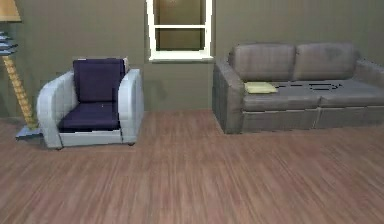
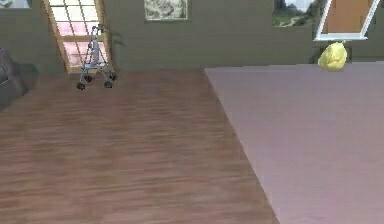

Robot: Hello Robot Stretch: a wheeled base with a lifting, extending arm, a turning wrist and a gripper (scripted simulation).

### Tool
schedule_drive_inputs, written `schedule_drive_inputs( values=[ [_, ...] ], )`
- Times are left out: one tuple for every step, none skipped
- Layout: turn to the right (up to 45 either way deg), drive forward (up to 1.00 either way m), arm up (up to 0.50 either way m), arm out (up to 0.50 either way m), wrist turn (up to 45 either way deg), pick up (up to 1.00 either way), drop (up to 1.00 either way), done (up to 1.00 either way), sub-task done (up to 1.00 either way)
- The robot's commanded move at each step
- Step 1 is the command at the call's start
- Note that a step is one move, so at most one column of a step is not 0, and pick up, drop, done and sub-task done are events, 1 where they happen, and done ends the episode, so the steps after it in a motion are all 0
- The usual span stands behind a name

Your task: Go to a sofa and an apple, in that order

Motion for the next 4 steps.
schedule_drive_inputs(
  values=[
    [0.0, 1.00, 0.00, 0.00, 0.0, 0.00, 0.00, 0.00, 0.00],
    [0.0, 0.80, 0.00, 0.00, 0.0, 0.00, 0.00, 0.00, 0.00],
    [45.0, 0.00, 0.00, 0.00, 0.0, 0.00, 0.00, 0.00, 0.00],
    [9.0, 0.00, 0.00, 0.00, 0.0, 0.00, 0.00, 0.00, 0.00]
  ],
)
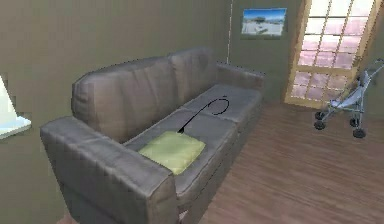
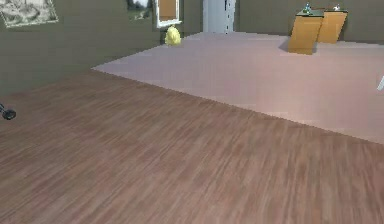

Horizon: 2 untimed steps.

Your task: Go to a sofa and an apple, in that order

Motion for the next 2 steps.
schedule_drive_inputs(
  values=[
    [0.0, 0.00, 0.00, 0.00, 0.0, 0.00, 0.00, 0.00, 1.00],
    [45.0, 0.00, 0.00, 0.00, 0.0, 0.00, 0.00, 0.00, 0.00]
  ],
)
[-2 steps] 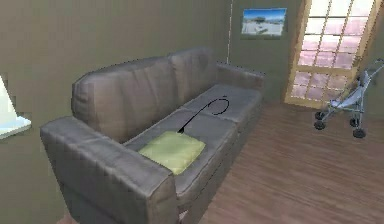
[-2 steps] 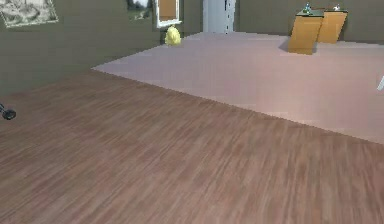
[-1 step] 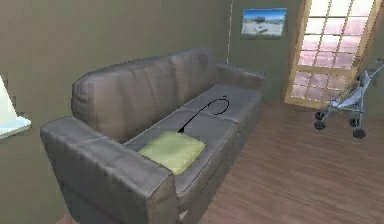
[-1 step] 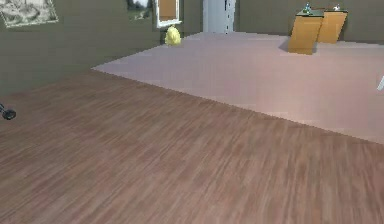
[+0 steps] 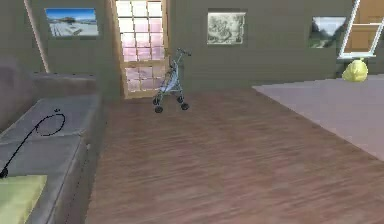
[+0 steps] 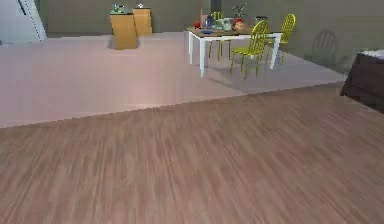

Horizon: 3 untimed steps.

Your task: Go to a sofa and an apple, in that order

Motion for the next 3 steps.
schedule_drive_inputs(
  values=[
    [45.0, 0.00, 0.00, 0.00, 0.0, 0.00, 0.00, 0.00, 0.00],
    [27.0, 0.00, 0.00, 0.00, 0.0, 0.00, 0.00, 0.00, 0.00],
    [0.0, 1.00, 0.00, 0.00, 0.0, 0.00, 0.00, 0.00, 0.00]
  ],
)
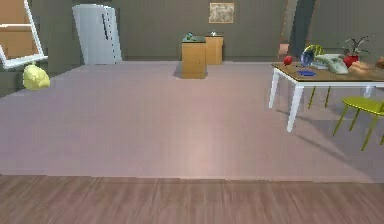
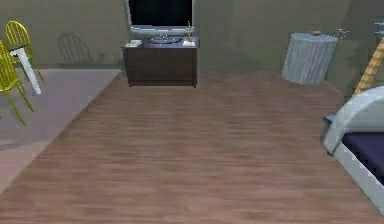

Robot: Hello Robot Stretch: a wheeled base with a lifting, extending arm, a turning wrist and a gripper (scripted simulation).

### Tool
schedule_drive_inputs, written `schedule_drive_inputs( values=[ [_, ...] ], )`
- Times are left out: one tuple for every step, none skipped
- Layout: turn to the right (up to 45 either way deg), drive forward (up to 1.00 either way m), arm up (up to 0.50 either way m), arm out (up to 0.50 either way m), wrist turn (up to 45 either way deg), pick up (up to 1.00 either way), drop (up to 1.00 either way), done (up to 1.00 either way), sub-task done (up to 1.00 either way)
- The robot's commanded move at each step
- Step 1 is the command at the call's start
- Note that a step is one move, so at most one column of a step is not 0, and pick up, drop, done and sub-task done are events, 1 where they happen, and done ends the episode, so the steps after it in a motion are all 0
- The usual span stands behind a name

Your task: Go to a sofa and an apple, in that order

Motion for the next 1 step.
schedule_drive_inputs(
  values=[
    [0.0, 1.00, 0.00, 0.00, 0.0, 0.00, 0.00, 0.00, 0.00]
  ],
)
